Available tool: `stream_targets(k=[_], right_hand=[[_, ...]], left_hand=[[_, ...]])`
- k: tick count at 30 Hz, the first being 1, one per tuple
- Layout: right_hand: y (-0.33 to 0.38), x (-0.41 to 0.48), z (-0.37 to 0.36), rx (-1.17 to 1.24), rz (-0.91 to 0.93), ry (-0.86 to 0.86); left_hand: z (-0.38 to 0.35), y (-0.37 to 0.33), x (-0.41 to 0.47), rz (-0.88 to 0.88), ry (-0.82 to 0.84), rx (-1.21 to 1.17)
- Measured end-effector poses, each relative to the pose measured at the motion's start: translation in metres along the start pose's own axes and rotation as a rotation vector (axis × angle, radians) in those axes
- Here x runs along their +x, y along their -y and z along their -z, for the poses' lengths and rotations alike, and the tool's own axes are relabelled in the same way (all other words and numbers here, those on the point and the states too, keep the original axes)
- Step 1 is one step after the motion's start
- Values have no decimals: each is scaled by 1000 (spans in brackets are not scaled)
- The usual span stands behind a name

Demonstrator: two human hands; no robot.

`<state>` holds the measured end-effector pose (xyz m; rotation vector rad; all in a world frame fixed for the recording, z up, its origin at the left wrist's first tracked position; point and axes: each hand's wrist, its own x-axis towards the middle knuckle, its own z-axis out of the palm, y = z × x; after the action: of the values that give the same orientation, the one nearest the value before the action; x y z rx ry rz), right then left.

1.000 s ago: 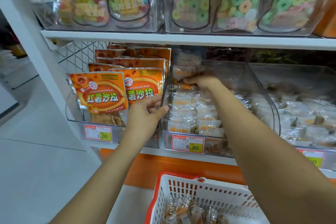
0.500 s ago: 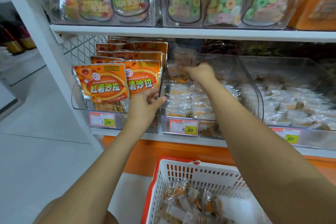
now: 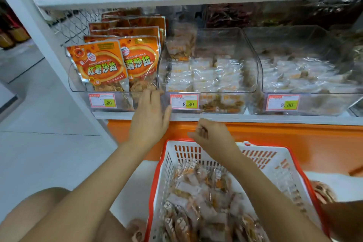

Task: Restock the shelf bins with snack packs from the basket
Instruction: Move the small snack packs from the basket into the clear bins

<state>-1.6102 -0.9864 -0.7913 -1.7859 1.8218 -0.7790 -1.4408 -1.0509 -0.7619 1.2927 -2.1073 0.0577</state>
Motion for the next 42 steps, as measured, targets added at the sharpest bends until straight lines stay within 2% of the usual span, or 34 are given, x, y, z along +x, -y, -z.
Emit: stream_targets(k=[2,6,8,13,16,19,23,26,29,31,33,36,39,42], right_hand=[[-27,-12,-23,-14,-108,108],[-88,-34,-65,-98,-370,348],[-113,-49,-84,-104,-452,409],[-134,-93,-103,-85,-448,588],[-143,-111,-108,-106,-481,657],[-150,-111,-109,-36,-544,658],[-150,-111,-105,6,-538,665],[-144,-103,-101,41,-553,662],[-134,-85,-94,66,-610,561],[-119,-70,-86,268,-660,394],[-96,-55,-76,621,-668,239],[-55,-38,-47,965,-534,162],[-17,-37,-9,1043,-371,205],[7,-39,20,1045,-276,161]], left_hand=[[-6,-8,-17,-54,109,-33],[-34,-19,-55,-17,534,-11],[-50,-23,-75,7,709,-9],[-85,-26,-127,181,1202,39],[-100,-19,-145,198,1346,113],[-107,-13,-151,230,1312,126],[-109,-17,-156,326,1285,71],[-112,-7,-134,414,1163,60],[-96,2,-95,541,1058,-39],[-78,3,-72,626,1040,-204],[-54,-1,-53,701,1040,-415],[-14,-10,-29,804,986,-878],[22,-24,-8,756,876,-1286],[39,-28,7,643,831,-1370]])
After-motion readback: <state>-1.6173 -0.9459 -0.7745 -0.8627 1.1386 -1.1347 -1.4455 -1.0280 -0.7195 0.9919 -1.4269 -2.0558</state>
